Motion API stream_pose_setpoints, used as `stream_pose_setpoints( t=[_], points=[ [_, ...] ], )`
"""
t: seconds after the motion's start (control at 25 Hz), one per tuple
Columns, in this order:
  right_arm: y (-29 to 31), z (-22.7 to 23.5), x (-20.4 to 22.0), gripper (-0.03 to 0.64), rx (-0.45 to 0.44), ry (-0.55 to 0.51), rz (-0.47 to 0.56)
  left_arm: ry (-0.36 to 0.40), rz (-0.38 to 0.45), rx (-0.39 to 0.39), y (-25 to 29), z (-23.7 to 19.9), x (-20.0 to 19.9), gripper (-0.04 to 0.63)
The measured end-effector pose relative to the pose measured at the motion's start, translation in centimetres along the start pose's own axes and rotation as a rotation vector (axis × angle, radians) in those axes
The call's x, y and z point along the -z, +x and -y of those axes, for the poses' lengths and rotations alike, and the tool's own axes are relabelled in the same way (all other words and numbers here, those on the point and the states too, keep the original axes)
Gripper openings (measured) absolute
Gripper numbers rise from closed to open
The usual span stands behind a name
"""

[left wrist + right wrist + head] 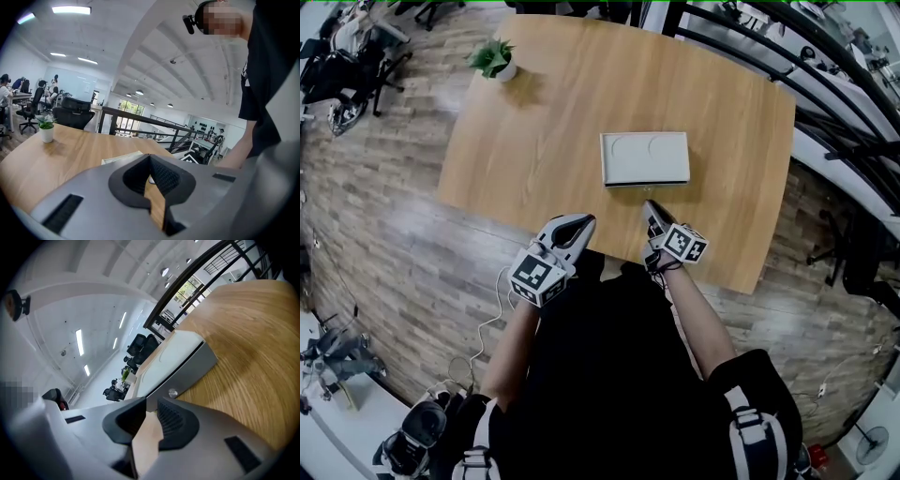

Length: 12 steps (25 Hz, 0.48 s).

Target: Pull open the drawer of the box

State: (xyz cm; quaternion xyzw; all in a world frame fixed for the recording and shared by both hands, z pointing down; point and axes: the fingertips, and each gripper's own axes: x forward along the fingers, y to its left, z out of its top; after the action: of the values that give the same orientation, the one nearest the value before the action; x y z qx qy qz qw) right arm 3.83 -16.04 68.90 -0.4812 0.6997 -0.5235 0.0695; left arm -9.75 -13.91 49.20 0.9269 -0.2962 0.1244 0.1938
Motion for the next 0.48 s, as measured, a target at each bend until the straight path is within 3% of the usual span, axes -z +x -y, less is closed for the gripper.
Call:
stream_pose_setpoints(
  t=[0.16,0.48],
  points=[
    [1.2,0.8,0.0,0.083,0.023,-0.035,-0.021,-0.002,-0.010,-0.008,-0.1,-0.6,0.4,0.021],
    [2.5,2.7,0.0,0.106,0.058,0.013,-0.019,-0.005,-0.013,-0.011,-0.1,-0.7,0.7,0.021]
  ],
)
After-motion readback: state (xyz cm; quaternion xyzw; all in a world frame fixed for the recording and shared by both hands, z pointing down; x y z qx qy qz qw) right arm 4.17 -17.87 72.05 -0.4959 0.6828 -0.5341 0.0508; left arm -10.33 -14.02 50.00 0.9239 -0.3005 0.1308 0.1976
